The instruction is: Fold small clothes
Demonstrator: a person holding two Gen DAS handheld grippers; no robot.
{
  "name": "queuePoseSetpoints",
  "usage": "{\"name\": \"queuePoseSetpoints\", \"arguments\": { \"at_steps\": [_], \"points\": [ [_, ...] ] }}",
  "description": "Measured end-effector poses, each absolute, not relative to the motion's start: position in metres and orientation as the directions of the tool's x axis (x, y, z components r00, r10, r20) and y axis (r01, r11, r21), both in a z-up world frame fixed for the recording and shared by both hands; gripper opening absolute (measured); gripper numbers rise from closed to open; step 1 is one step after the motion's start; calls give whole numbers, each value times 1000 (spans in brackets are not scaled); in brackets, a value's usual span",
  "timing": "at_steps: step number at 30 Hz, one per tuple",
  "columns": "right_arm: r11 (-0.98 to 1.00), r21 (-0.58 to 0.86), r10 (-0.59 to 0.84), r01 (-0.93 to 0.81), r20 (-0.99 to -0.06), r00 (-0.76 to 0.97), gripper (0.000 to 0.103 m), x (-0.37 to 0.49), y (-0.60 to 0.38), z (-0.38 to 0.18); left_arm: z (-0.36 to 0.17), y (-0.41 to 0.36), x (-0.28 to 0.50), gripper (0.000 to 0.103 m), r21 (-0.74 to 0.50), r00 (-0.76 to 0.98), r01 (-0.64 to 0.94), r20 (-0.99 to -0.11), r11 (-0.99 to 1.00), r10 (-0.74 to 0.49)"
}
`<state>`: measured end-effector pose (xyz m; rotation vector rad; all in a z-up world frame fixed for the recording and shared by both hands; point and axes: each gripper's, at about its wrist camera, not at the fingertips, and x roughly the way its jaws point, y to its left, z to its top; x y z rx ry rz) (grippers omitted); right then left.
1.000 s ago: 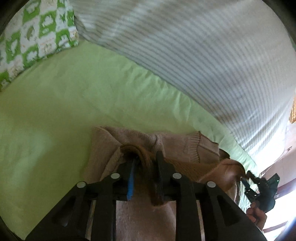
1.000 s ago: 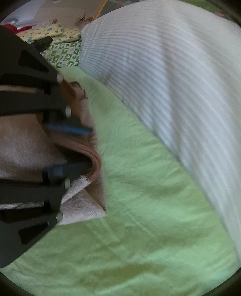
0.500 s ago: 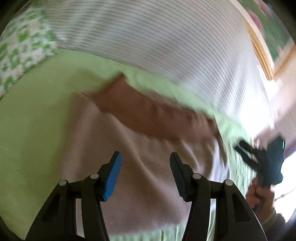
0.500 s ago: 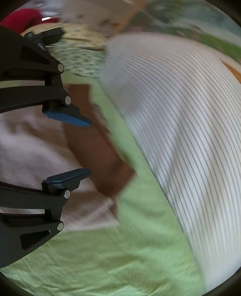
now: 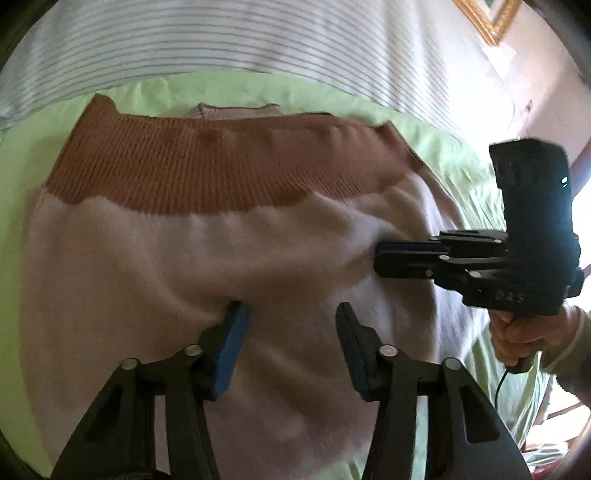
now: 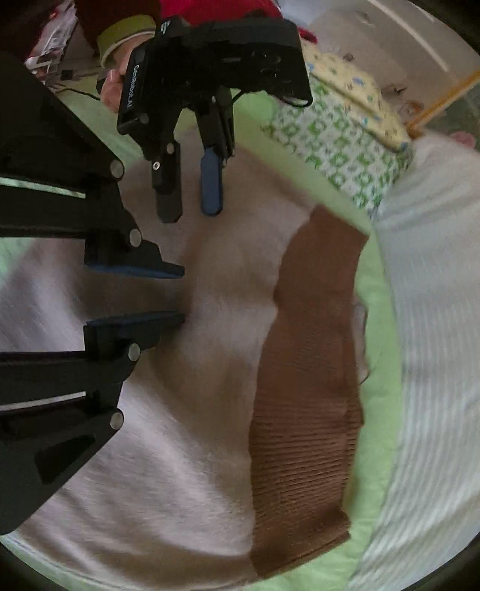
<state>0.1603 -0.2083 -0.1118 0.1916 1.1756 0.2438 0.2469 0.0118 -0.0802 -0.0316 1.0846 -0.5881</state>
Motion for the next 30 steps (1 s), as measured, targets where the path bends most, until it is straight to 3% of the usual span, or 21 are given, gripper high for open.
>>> {"name": "queuePoseSetpoints", "arguments": {
  "at_steps": [6,7,10,15,18,22,27,30],
  "points": [
    [957,271,194,102,-863,467,14,195,-264,-116,-74,35,308,48,-284,413,342,-811,896,-415],
    [959,250,155,138,-862,482,14,198,-273,-115,-77,46,319,46,-262,436,297,-818,918,-375],
    [950,210,60,230,-847,527,6,198,-301,-108,-82,76,335,16,-321,440,224,-809,920,-389],
    [908,164,-91,385,-820,565,6,180,-342,-99,-83,109,334,13,-349,473,155,-795,924,-380],
    [885,202,-90,419,-809,581,6,167,-351,-92,-75,110,326,18,-334,490,123,-799,935,-349],
    [907,245,-20,342,-787,616,10,146,-327,-70,-47,106,284,56,-303,542,136,-774,943,-327],
    [929,260,71,263,-824,562,11,104,-292,-71,-62,97,241,56,-280,484,143,-817,949,-314],
    [937,123,-50,328,-880,472,10,78,-300,-90,-80,103,240,52,-215,468,73,-855,974,-223]
  ]
}}
